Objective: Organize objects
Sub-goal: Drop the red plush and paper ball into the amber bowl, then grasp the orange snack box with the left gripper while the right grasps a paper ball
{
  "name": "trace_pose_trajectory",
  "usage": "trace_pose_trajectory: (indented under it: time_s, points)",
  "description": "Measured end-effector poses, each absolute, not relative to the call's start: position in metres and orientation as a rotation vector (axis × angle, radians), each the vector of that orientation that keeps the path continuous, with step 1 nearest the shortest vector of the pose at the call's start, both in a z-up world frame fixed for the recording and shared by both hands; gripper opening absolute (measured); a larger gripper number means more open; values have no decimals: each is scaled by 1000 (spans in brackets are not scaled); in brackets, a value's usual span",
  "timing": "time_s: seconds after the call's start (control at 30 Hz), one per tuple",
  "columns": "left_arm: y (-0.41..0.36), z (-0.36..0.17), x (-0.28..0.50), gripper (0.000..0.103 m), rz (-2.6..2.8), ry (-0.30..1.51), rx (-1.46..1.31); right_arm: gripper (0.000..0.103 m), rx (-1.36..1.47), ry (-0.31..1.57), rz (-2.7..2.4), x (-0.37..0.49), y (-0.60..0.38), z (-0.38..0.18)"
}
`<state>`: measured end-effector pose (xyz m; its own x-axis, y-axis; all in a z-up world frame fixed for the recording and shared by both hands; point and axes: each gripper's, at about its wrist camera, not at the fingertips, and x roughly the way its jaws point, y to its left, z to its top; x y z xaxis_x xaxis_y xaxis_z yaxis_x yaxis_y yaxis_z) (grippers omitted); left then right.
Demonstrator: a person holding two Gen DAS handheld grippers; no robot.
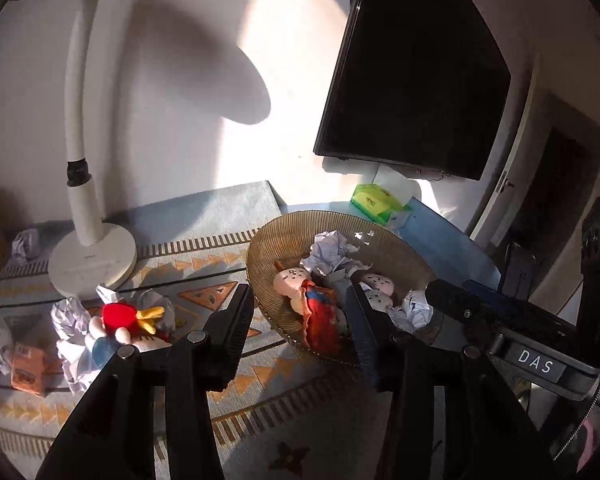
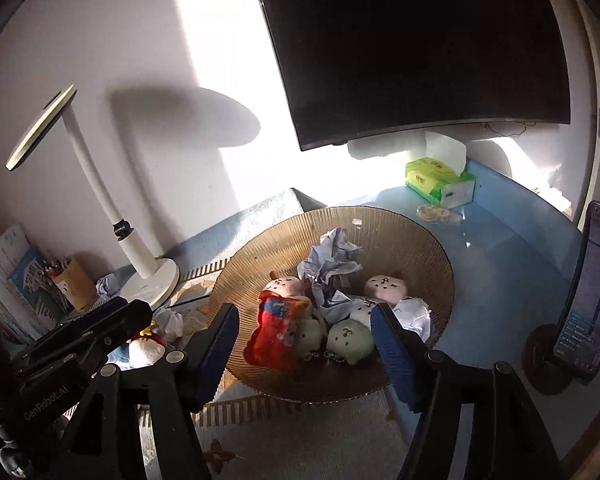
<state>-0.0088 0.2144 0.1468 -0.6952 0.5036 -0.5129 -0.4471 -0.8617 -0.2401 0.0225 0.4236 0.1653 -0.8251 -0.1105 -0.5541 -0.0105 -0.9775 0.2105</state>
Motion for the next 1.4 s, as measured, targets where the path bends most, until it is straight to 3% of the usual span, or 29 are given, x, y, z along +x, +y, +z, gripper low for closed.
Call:
trace_pose_trajectory:
  time_s: [0.03,0.1,0.13,0.17,0.4,0.6,1.0,1.4]
  points:
    - [200,152,-1,47,2516,-155,-778,67,885,-302,-2912,27,412,170]
    - [166,161,17,65,2585,-203,-741,67,836,-279,-2860,36,385,175]
    - [150,163,26,91,2629,-225,-714,67,821,-270,-2835,40,371,174]
    - [135,163,36,102,2678,-241,-682,67,812,-256,-2814,44,357,169]
    - [50,98,56,102,2925,-194,-856,67,942,-65,-2692,42,267,83]
    - [38,54,39,101,2954,-165,-945,67,1006,-9,-2651,28,246,51]
    - [44,36,24,101,2910,-140,-1145,81,1099,77,-2688,16,238,42]
    - [43,35,21,101,2933,-117,-1184,84,1117,108,-2708,16,235,40]
